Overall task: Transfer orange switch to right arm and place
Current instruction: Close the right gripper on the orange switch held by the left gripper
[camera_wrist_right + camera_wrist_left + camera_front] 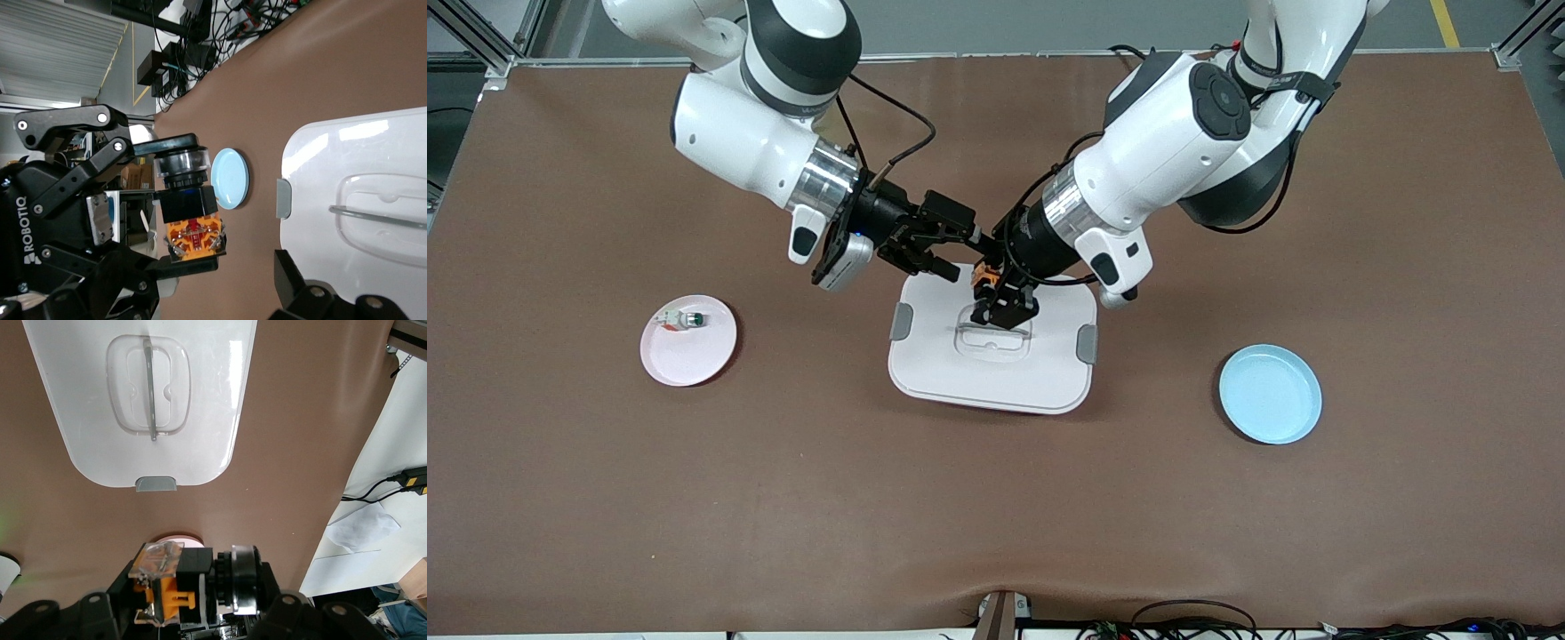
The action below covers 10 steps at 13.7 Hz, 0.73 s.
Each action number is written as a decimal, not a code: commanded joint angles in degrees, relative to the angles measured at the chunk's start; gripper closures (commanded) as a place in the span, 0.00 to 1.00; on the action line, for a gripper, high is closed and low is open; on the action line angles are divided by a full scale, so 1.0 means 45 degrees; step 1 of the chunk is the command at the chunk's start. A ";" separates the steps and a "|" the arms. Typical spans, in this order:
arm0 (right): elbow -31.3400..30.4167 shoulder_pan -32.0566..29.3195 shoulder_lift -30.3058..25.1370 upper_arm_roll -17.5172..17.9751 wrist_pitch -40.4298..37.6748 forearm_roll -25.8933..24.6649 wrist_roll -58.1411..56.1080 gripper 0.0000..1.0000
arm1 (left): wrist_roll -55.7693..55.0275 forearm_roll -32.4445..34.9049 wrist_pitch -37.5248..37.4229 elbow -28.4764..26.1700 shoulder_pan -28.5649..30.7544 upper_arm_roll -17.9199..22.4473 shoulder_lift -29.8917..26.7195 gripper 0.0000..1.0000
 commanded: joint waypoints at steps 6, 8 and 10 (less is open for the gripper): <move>0.0604 -0.0626 0.0509 -0.0027 -0.1047 0.0335 -0.0256 0.00 | -0.0133 -0.0189 0.0136 0.0200 -0.0158 -0.0014 0.0107 0.75; 0.0585 -0.0529 0.0509 -0.0027 -0.1047 0.0315 -0.0256 0.00 | -0.0114 -0.0169 0.0136 0.0200 -0.0158 -0.0014 0.0107 0.75; 0.0585 -0.0431 0.0529 -0.0027 -0.1047 0.0315 -0.0256 0.00 | -0.0094 -0.0169 0.0136 0.0200 -0.0158 -0.0014 0.0107 0.75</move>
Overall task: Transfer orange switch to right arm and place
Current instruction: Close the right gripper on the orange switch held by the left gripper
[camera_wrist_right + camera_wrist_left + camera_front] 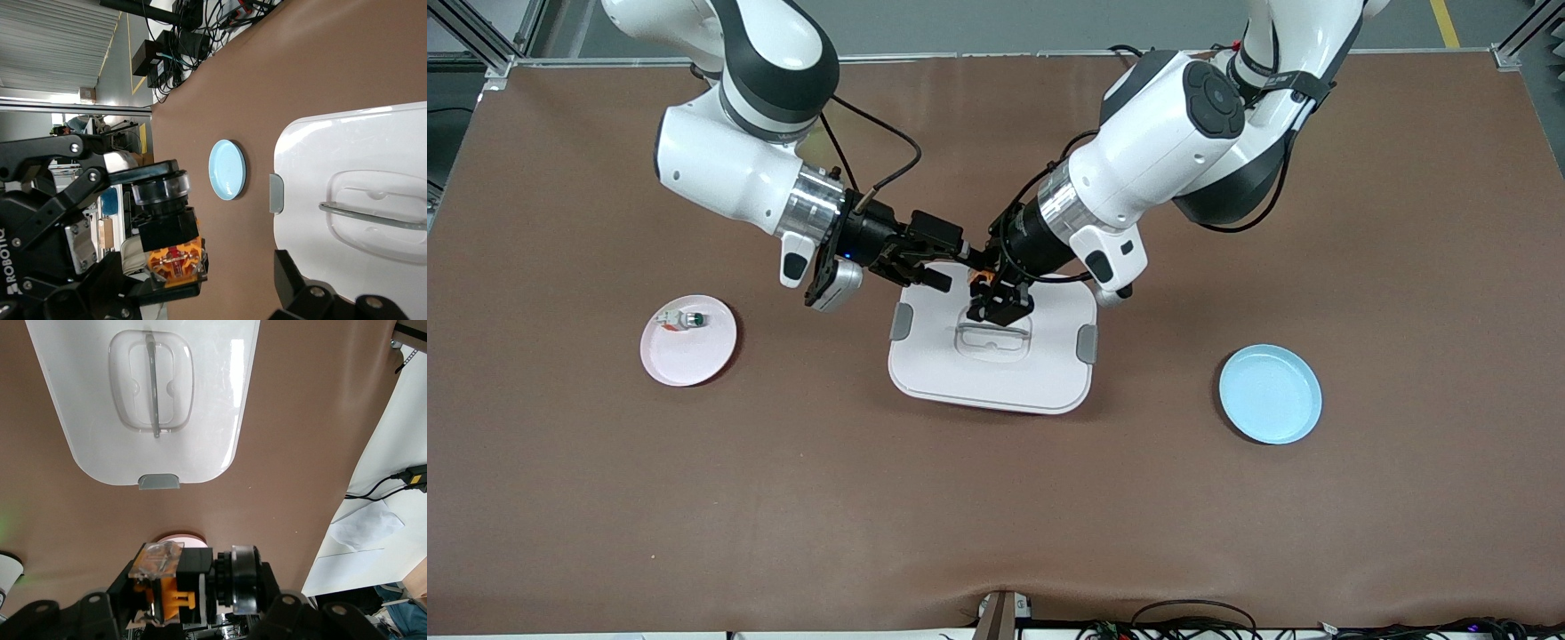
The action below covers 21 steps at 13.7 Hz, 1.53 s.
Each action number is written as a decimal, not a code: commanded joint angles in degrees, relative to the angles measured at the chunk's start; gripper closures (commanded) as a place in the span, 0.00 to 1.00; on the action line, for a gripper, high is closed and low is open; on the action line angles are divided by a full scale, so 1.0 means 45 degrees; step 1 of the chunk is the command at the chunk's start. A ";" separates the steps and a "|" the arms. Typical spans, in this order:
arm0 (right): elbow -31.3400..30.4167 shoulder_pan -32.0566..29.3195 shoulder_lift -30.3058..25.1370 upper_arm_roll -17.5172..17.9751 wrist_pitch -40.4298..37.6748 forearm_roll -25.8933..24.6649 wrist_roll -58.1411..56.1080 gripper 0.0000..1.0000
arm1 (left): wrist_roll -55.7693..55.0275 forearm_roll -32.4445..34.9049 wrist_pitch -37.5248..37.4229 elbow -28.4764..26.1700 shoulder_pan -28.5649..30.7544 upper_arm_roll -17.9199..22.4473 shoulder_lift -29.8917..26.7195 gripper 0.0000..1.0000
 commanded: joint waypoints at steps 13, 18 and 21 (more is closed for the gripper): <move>0.1242 0.0176 0.0983 0.0082 -0.0087 -0.0331 -0.0017 0.02 | -0.0093 -0.0130 0.0133 0.0200 -0.0041 -0.0012 0.0073 0.75; 0.1593 0.0117 0.1022 0.0062 -0.0555 -0.0938 0.0590 0.35 | -0.0074 -0.0091 0.0133 0.0200 -0.0041 -0.0012 0.0073 0.75; 0.1613 0.0195 0.1002 0.0062 -0.0556 -0.1366 0.0609 0.63 | -0.0054 -0.0071 0.0133 0.0200 -0.0041 -0.0012 0.0073 0.75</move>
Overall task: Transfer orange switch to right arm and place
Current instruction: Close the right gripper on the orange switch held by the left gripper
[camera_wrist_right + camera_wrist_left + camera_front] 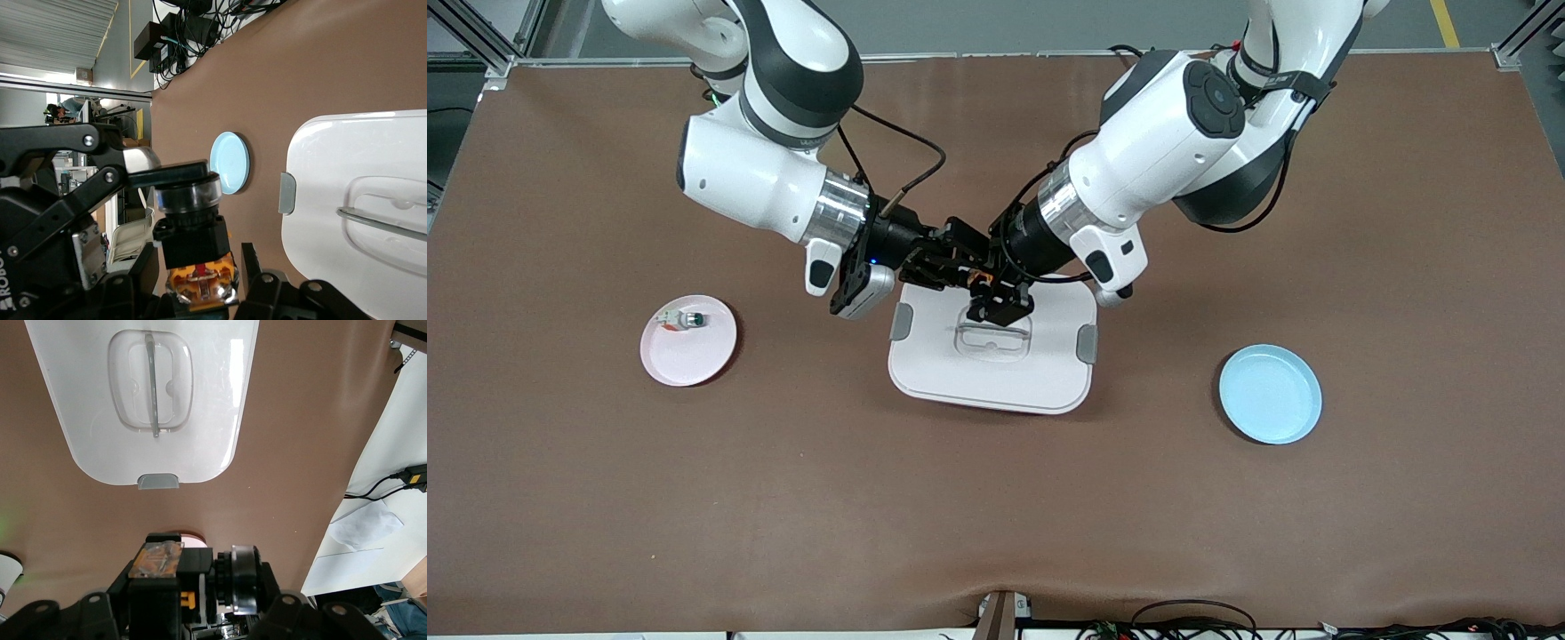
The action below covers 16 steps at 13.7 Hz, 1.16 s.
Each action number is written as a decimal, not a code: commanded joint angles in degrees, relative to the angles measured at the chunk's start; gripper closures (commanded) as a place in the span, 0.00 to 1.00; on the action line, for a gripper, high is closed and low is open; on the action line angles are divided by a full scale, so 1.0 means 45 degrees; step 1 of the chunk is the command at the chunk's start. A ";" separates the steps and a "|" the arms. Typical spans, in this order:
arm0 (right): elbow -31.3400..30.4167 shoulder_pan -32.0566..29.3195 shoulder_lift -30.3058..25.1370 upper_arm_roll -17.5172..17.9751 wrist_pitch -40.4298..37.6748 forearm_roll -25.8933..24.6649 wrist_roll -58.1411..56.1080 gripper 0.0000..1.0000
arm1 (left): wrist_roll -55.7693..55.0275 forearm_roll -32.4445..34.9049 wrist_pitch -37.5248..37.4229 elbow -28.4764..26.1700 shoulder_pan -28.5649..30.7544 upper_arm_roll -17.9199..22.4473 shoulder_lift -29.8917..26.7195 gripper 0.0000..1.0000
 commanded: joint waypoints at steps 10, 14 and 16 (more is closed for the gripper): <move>0.0276 -0.0021 0.0168 0.0005 -0.0150 -0.0540 0.0578 1.00 | 0.0043 -0.0032 0.0113 0.0175 -0.0023 -0.0012 0.0091 0.37; 0.0276 -0.0138 0.0168 0.0005 -0.0267 -0.0540 0.0578 1.00 | 0.0024 0.0007 0.0113 0.0175 -0.0043 0.0046 0.0170 0.00; 0.0276 -0.0158 0.0168 -0.0014 -0.0365 -0.0637 0.0520 1.00 | 0.0024 0.0007 0.0113 0.0175 -0.0043 0.0046 0.0150 0.00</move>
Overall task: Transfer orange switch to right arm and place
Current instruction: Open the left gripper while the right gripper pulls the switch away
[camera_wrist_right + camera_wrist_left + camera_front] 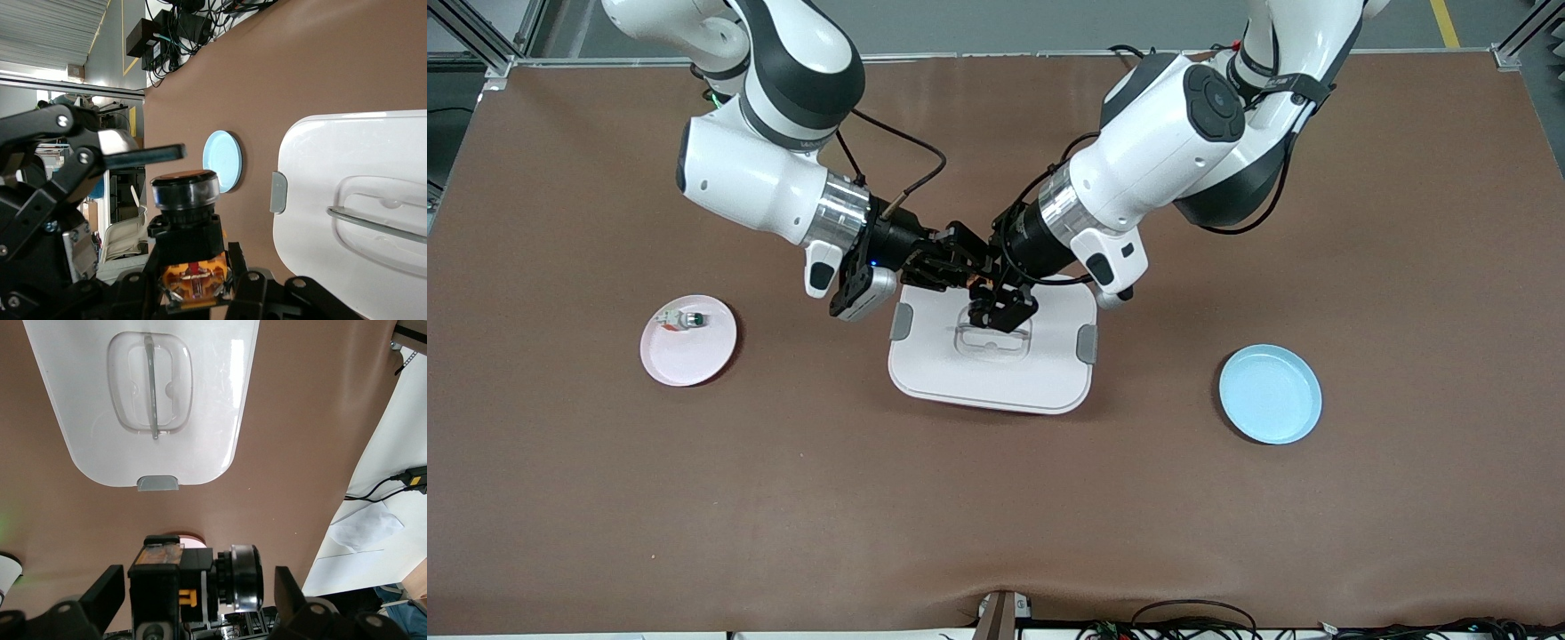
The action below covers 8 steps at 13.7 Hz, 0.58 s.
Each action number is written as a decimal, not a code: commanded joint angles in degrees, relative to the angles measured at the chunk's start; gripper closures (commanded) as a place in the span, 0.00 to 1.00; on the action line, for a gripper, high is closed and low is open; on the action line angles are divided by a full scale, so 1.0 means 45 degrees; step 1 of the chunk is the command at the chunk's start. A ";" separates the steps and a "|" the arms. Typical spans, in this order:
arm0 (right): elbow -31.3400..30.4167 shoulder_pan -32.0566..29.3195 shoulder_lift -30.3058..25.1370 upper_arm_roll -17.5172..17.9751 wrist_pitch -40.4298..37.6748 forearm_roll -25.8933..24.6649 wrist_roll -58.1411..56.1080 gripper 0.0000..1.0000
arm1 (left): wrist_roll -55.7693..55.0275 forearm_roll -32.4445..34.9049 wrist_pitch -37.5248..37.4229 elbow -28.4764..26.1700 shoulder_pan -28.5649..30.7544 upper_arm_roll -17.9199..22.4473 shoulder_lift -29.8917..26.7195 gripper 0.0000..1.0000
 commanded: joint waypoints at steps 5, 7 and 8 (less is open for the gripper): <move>0.0301 -0.0895 0.0086 0.0006 -0.1523 -0.3492 0.0007 1.00 | 0.0031 0.0162 0.0093 0.0143 0.0082 0.0086 0.0072 0.00; 0.0301 -0.1675 0.0047 -0.0014 -0.3004 -0.4645 -0.1431 1.00 | 0.0031 0.0396 0.0093 0.0046 0.0180 0.0086 0.0072 0.00; 0.0301 -0.2028 0.0008 -0.0014 -0.3728 -0.5134 -0.2523 1.00 | 0.0031 0.0397 0.0054 0.0045 0.0199 0.0086 0.0072 0.00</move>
